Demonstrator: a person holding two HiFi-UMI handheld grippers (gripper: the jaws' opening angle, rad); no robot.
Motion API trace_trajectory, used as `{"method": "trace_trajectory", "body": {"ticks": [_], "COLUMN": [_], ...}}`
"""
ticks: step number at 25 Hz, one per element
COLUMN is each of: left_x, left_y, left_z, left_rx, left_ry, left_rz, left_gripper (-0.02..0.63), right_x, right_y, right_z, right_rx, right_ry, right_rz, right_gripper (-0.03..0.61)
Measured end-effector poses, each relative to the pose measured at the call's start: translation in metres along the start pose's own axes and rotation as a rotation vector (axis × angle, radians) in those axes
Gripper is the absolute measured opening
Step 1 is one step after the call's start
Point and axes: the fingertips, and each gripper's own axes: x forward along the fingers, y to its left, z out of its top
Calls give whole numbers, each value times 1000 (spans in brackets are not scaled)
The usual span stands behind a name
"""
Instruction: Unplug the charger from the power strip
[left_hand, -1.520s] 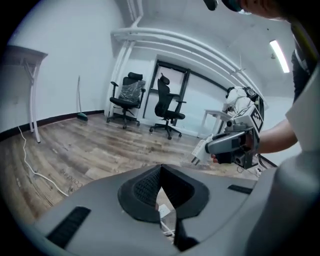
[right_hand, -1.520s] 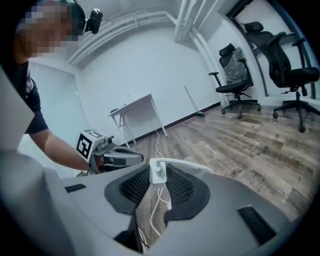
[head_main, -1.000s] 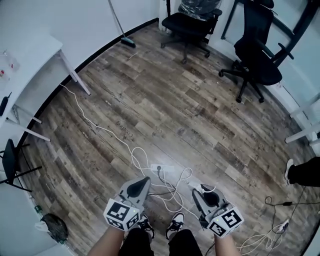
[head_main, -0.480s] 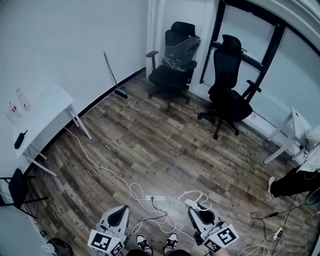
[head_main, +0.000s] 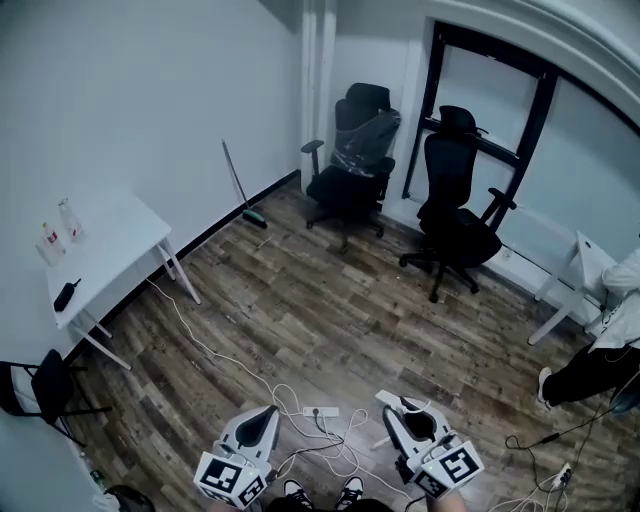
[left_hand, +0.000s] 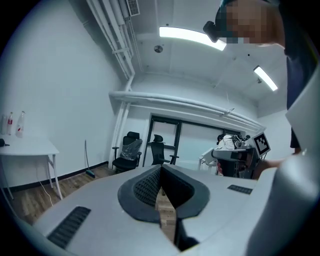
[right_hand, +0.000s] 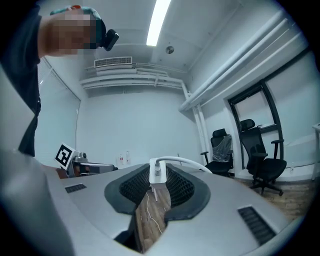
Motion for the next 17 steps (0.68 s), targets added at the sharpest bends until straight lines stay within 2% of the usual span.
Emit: {"method": "trace_trajectory", "body": {"ticks": [4,8,17], "left_x": [-11,-16,-25], "left_y": [-5,-15,-26], "left_z": [9,10,16], "left_rx": [8,9,-19], "left_ry": [-13,-25,-41], "left_rz": [-4,-15,-46], "left_gripper": [21,21,21], "right_x": [-5,-18,-26], "right_y": [14,13,25], "right_z": [19,9,9], "right_rx": [-15,-62,-69], "right_ry": [-29,26,29], "right_rz": [13,-6,-6], "right_gripper": [106,106,106]}}
